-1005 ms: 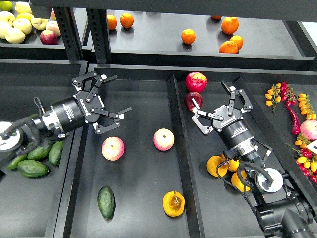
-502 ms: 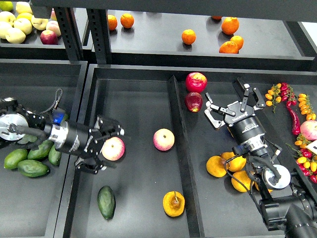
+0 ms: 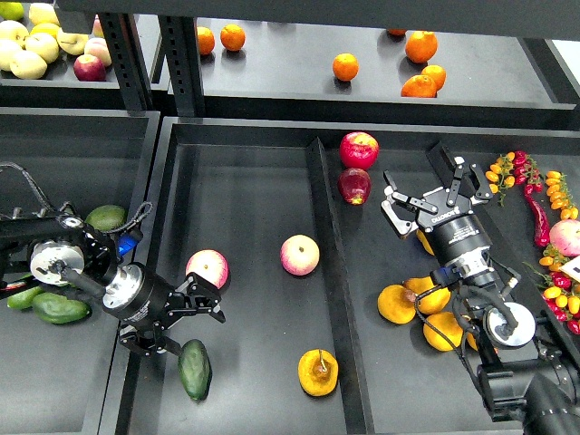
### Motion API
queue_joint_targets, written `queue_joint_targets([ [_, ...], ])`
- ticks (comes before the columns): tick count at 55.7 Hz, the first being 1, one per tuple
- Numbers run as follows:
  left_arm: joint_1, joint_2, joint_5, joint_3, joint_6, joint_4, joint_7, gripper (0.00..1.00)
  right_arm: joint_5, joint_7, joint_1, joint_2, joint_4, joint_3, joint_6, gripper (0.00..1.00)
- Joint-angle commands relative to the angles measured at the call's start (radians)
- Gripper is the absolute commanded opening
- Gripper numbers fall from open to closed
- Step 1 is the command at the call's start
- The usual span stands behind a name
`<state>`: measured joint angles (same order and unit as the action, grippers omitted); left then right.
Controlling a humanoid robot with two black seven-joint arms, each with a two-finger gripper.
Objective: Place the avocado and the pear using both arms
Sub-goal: 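Move the left gripper down to the dark green avocado in the middle bin, then close the left gripper around the dark green avocado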
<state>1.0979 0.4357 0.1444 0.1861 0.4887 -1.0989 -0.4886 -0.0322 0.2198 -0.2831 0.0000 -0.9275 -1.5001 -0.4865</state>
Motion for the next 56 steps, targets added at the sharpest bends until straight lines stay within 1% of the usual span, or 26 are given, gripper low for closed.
queue_joint_targets([
  [1,-0.001,-0.055,0.012,0.029,0.000,0.059,0.000,0.93,0.000,0.000,0.001,0.000,0.003,-0.002,-0.001,1.00],
  [10,-0.012,-0.124,0.035,0.053,0.000,0.145,0.000,0.93,0.000,0.000,0.001,0.000,0.001,-0.002,0.000,1.00],
  [15,-0.016,-0.144,0.040,0.053,0.000,0.171,0.000,0.93,0.000,0.000,0.004,0.000,0.003,-0.002,-0.001,1.00],
  [31,-0.033,-0.147,0.044,0.105,0.000,0.192,0.000,0.93,0.000,0.000,0.009,0.000,0.006,-0.002,-0.002,1.00],
  [56,-0.062,-0.199,0.064,0.107,0.000,0.283,0.000,0.93,-0.002,0.000,0.010,0.000,0.003,-0.002,-0.002,1.00],
])
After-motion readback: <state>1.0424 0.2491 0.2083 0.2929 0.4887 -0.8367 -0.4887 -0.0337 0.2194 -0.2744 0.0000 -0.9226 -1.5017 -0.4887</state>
